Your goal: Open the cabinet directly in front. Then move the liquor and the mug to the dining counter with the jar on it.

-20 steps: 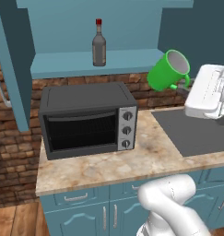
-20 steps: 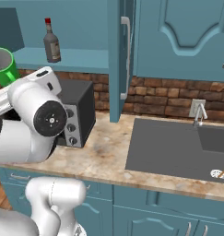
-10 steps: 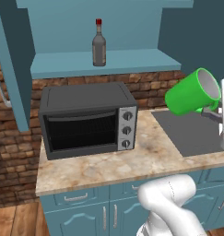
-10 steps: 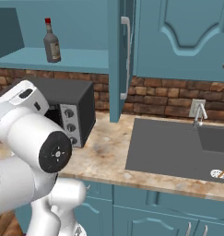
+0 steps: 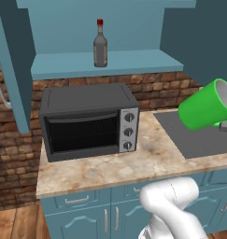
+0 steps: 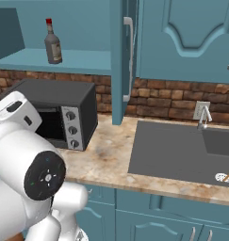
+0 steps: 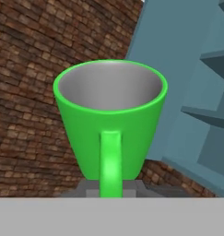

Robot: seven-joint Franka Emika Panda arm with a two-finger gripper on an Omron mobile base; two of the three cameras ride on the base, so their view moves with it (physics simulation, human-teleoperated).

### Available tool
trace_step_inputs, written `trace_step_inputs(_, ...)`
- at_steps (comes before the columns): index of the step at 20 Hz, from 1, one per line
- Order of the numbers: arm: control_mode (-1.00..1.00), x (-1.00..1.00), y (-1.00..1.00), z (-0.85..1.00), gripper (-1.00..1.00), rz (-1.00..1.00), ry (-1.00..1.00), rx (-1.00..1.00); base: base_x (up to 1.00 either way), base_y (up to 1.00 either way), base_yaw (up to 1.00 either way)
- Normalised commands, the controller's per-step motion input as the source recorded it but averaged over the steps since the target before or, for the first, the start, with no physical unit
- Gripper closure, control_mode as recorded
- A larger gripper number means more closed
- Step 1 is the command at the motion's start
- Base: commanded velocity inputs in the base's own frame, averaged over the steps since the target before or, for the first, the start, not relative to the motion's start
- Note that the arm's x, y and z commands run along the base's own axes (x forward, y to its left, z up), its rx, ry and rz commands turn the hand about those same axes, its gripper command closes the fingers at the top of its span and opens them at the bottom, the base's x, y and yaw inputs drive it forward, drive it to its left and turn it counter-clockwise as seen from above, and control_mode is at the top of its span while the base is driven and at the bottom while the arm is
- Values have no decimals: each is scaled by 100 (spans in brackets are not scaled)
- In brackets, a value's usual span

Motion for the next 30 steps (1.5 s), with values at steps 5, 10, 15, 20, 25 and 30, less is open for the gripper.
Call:
trace_step_inputs(5, -100, -7, -6, -8, 100, -4, 0, 0, 0, 0, 0)
trace_step_inputs(10, -100, -7, -10, -14, 100, -7, 0, 0, 0, 0, 0)
trace_step_inputs(15, -100, 0, 0, 0, 100, 0, 0, 0, 0, 0, 0)
trace_step_inputs(20, 100, 0, 0, 0, 100, 0, 0, 0, 0, 0, 0)
trace_step_inputs(25, 100, 0, 0, 0, 100, 0, 0, 0, -53, -11, 0)
trace_step_inputs(30, 100, 0, 0, 0, 100, 0, 0, 0, -74, -21, 0)
